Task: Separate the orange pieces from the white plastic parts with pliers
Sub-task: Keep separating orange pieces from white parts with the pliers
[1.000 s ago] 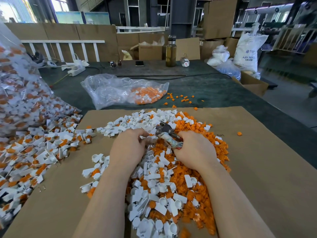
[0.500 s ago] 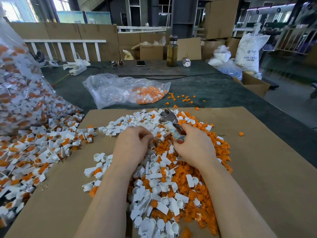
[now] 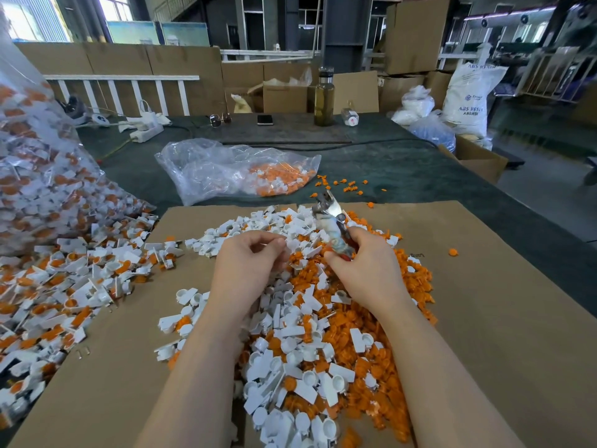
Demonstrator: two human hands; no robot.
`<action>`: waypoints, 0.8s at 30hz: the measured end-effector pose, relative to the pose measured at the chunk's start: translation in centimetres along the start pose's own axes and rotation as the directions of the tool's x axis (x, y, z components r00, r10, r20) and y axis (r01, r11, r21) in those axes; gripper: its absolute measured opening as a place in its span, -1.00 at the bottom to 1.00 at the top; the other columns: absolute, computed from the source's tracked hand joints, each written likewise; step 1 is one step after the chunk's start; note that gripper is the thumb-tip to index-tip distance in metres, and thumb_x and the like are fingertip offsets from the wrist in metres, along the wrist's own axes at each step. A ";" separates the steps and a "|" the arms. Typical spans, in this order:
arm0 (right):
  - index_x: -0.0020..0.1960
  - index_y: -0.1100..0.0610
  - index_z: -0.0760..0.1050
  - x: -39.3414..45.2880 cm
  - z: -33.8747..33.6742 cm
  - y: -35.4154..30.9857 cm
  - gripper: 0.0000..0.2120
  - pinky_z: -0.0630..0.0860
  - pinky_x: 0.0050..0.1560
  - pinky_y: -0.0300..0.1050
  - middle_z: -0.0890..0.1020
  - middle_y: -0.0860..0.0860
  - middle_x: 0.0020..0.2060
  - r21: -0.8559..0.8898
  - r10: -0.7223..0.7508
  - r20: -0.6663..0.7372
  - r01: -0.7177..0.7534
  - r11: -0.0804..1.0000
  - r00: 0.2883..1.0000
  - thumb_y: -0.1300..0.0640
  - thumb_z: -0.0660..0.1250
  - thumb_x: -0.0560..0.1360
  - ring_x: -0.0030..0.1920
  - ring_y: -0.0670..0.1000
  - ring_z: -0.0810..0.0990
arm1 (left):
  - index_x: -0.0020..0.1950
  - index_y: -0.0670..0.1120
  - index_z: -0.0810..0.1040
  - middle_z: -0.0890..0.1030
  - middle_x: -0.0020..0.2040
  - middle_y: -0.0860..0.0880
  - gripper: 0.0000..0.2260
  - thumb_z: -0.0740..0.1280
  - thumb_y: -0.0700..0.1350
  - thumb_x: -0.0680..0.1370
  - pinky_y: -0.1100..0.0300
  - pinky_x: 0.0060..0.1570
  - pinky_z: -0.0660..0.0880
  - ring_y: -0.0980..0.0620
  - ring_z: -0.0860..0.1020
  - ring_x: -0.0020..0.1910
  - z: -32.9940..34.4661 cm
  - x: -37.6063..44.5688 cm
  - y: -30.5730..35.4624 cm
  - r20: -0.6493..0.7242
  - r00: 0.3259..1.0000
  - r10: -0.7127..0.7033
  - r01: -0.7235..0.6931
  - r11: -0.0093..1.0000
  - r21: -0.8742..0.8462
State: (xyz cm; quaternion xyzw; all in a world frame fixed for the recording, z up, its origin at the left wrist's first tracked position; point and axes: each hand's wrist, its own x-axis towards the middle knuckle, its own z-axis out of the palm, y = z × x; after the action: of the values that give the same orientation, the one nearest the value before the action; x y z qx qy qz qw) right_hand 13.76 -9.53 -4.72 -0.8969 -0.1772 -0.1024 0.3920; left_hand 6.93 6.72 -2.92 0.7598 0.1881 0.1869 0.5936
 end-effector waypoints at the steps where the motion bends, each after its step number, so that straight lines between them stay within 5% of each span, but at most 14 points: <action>1: -0.04 -0.01 0.49 0.0 -0.1 -0.1 -0.89 0.37 -0.34 -0.26 0.51 -0.19 -0.23 0.017 0.003 -0.004 -0.003 1.000 1.000 0.00 0.37 0.49 -0.23 -0.15 0.50 | -0.11 -0.02 0.67 0.71 -0.28 0.04 -0.89 0.39 -0.16 0.58 0.33 -0.34 0.57 0.14 0.66 -0.33 0.0 0.0 0.1 0.009 1.000 -0.024 0.024 0.998 -0.063; 8: -0.02 0.04 0.51 -0.3 -0.3 -0.8 -0.88 0.54 -0.19 -0.12 0.58 -0.13 -0.19 0.099 -0.005 -0.035 0.008 0.995 0.999 0.02 0.37 0.51 -0.17 -0.10 0.55 | -0.07 -0.15 0.69 0.73 -0.23 -0.05 -0.94 0.48 -0.17 0.50 0.26 -0.22 0.64 0.06 0.69 -0.27 -0.1 0.1 0.3 0.038 0.992 -0.119 0.125 0.944 -0.306; 13: -0.01 -0.04 0.45 -0.5 -0.3 -1.1 -0.90 0.38 -0.28 -0.40 0.54 -0.22 -0.20 0.174 -0.043 -0.064 0.054 0.983 0.997 0.03 0.37 0.53 -0.18 -0.22 0.53 | 0.03 -0.12 0.64 0.72 -0.24 -0.04 -0.87 0.43 -0.29 0.52 0.26 -0.18 0.64 0.07 0.69 -0.25 0.4 -0.3 0.6 0.120 0.989 -0.084 0.119 0.939 -0.322; 24: -0.04 -0.14 0.47 -0.8 -0.5 -1.8 -0.87 0.43 -0.18 -0.51 0.59 -0.20 -0.20 0.364 -0.075 -0.105 0.109 0.925 0.992 0.06 0.39 0.52 -0.11 -0.31 0.55 | -0.11 -0.14 0.63 0.70 -0.28 -0.05 -0.95 0.46 -0.25 0.50 0.23 -0.21 0.59 0.04 0.69 -0.26 1.7 -0.8 1.0 0.129 0.986 -0.108 0.148 0.922 -0.357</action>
State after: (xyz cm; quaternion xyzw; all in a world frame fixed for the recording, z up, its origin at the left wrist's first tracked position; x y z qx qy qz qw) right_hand 12.25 -9.01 -3.45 -0.7925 -0.2176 -0.1252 0.5558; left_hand 7.17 4.65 -2.34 0.6310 0.1674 0.1385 0.7447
